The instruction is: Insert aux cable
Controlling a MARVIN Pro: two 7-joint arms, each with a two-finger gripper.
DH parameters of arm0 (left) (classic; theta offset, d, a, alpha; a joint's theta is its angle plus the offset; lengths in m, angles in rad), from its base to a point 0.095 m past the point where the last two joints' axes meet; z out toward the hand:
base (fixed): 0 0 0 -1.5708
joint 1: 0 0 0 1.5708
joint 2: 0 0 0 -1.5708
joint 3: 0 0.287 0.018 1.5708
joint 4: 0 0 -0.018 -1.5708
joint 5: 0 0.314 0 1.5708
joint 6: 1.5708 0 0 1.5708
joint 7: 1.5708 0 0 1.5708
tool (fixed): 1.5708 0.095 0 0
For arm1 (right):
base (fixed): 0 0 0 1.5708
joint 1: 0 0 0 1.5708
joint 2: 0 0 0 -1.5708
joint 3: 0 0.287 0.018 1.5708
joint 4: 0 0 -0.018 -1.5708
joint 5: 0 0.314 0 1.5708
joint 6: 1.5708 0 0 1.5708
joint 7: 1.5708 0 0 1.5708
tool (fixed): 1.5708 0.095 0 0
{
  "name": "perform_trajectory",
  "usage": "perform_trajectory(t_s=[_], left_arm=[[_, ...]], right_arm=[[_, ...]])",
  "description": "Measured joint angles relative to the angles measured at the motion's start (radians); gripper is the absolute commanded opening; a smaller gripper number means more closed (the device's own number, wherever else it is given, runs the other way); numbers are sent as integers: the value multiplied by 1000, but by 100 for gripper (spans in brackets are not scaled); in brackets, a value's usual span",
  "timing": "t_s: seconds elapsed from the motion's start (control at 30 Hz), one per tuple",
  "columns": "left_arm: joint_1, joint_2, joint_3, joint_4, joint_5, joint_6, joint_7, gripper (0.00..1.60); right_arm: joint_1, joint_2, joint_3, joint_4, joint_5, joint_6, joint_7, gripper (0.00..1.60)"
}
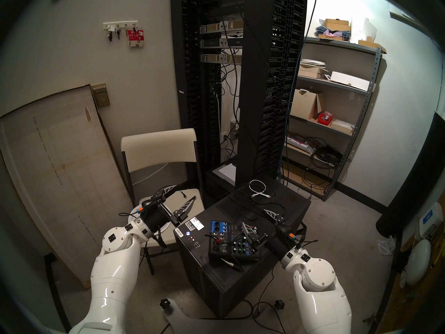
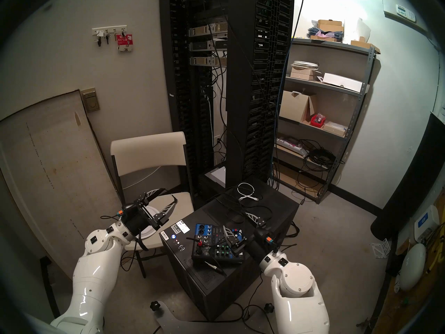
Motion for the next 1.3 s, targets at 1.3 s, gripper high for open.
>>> perform_trajectory(t_s=[1.3], left_arm=[[-78, 81, 68, 194, 46, -24, -168, 160]], right_arm=[[-226, 39, 28, -98, -114, 106, 46, 160]])
